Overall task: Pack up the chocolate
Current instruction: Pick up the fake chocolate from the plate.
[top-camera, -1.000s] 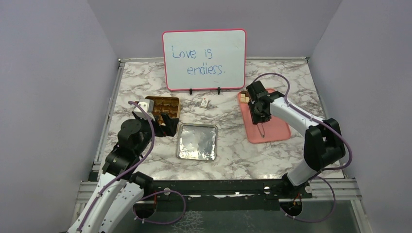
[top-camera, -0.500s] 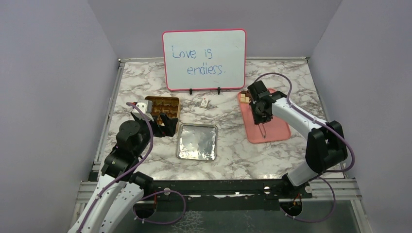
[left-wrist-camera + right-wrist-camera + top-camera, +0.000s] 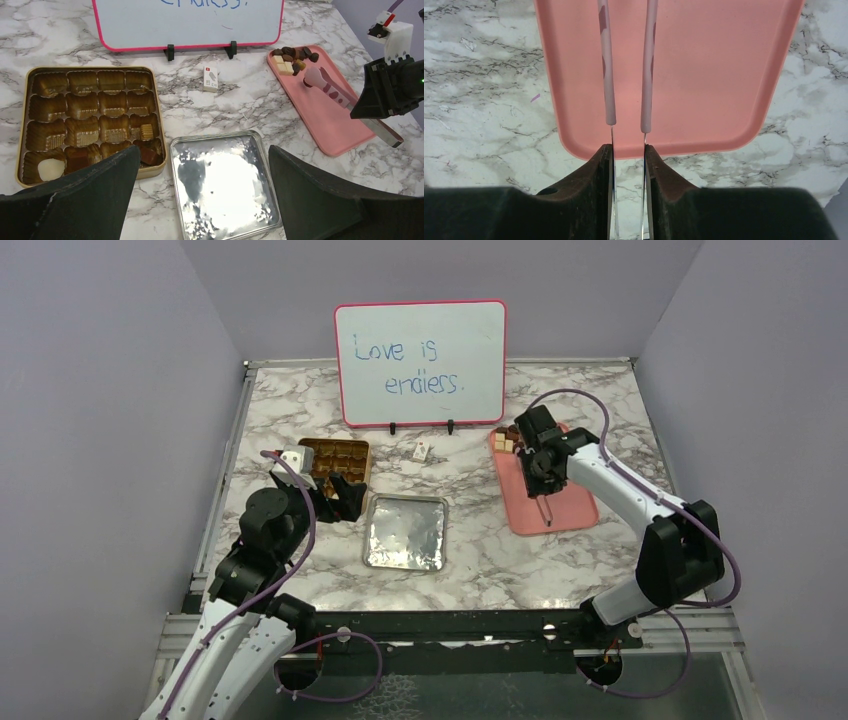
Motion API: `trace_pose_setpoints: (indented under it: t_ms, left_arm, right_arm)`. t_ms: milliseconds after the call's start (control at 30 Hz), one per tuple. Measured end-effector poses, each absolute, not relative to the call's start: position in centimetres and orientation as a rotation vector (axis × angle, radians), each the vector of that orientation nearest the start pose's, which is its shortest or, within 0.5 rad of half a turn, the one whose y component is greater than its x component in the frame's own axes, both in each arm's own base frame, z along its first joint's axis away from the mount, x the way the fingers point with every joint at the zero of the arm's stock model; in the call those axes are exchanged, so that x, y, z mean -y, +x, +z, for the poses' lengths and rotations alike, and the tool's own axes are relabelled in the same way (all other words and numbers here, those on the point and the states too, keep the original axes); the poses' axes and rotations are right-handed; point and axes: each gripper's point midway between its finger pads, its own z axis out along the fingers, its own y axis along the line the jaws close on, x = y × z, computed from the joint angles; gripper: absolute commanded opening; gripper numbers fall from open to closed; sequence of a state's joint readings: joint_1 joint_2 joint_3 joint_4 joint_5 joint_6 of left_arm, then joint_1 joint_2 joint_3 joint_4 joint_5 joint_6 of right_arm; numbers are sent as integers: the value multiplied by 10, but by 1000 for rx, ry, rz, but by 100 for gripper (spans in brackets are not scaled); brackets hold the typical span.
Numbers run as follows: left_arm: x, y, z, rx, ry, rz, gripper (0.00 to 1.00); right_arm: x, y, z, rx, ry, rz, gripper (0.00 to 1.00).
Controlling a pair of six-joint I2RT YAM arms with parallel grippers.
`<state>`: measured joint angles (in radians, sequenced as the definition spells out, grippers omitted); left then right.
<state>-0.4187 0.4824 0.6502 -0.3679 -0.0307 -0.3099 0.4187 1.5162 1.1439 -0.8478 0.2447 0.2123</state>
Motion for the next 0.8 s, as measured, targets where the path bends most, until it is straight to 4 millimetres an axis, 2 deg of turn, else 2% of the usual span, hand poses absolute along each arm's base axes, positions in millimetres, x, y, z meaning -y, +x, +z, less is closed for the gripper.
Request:
trace_pose_setpoints:
  t_ms: [300, 433, 633, 800]
  left_arm:
    - [110, 230, 248, -1796, 71, -497, 99]
    - [107, 230, 250, -1787, 56, -492, 99]
    - [101, 225, 261, -1763, -5, -502, 99]
    - [95, 217, 301, -1681, -52, -532, 99]
  right_arm:
    - [-99, 288, 116, -2690, -226, -88, 30]
    - [-109, 287, 128, -2655, -245, -37, 30]
    - [-146, 279, 144, -2602, -348, 57, 29]
    - [-189, 272, 162, -2541, -448, 145, 29]
